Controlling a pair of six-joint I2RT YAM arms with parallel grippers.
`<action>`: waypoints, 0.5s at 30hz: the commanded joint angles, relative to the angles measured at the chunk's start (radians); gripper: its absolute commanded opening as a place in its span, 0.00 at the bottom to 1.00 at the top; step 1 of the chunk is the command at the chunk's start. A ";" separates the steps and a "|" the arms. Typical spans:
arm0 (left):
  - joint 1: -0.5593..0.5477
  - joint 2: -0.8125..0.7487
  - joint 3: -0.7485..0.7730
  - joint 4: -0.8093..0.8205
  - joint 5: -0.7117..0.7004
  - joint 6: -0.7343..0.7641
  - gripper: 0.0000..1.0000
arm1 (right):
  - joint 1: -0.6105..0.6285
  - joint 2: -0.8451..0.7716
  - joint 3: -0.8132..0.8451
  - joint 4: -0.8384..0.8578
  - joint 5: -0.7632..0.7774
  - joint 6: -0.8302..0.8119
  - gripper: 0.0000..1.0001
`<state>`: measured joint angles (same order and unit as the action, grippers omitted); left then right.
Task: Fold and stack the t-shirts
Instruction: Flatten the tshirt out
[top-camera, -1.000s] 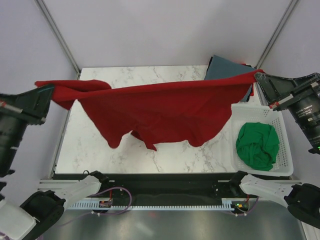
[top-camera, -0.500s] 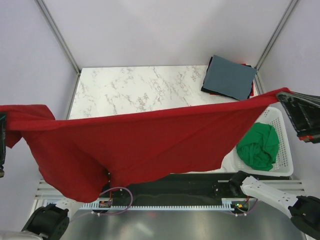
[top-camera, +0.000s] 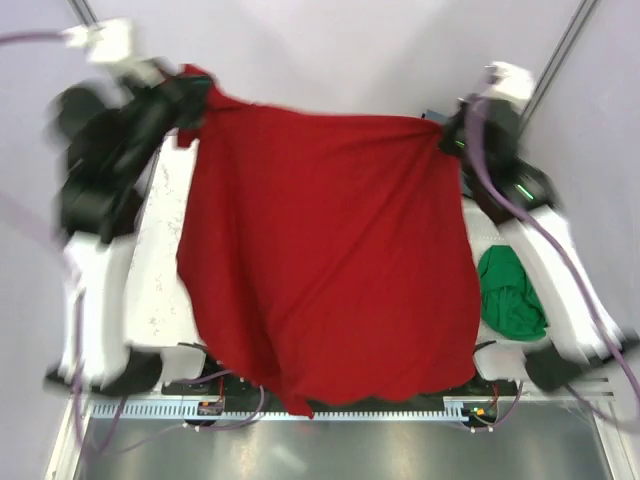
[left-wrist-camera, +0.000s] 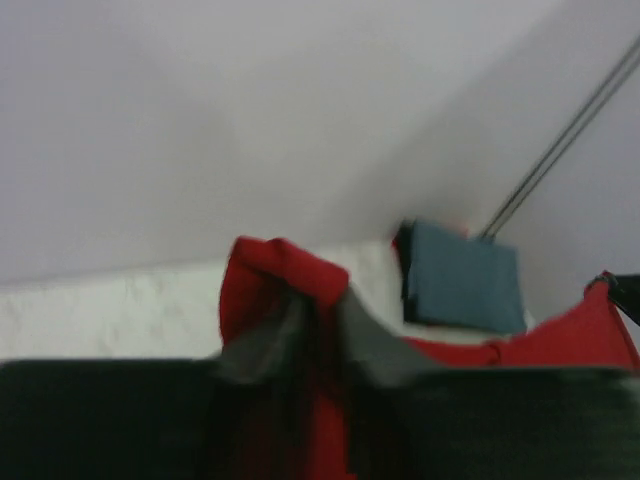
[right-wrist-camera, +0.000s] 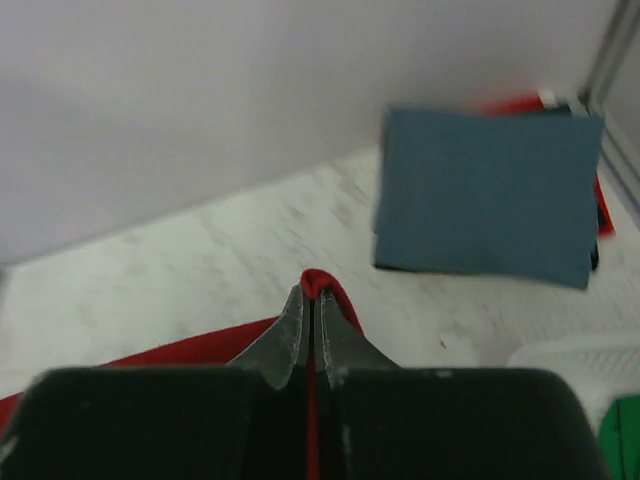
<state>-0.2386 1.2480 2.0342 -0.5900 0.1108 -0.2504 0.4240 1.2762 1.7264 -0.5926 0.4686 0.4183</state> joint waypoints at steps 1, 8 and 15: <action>0.073 0.439 0.083 -0.340 -0.022 0.010 0.37 | -0.180 0.273 -0.103 -0.176 -0.015 0.122 0.11; 0.071 0.264 -0.356 -0.085 0.035 -0.006 1.00 | -0.146 0.212 -0.259 -0.056 -0.039 0.082 0.98; 0.071 0.147 -0.624 -0.013 -0.014 -0.038 1.00 | -0.143 0.083 -0.490 0.052 -0.163 0.089 0.98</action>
<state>-0.1680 1.4937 1.4727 -0.7208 0.1070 -0.2607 0.2832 1.3666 1.3331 -0.6010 0.3634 0.4931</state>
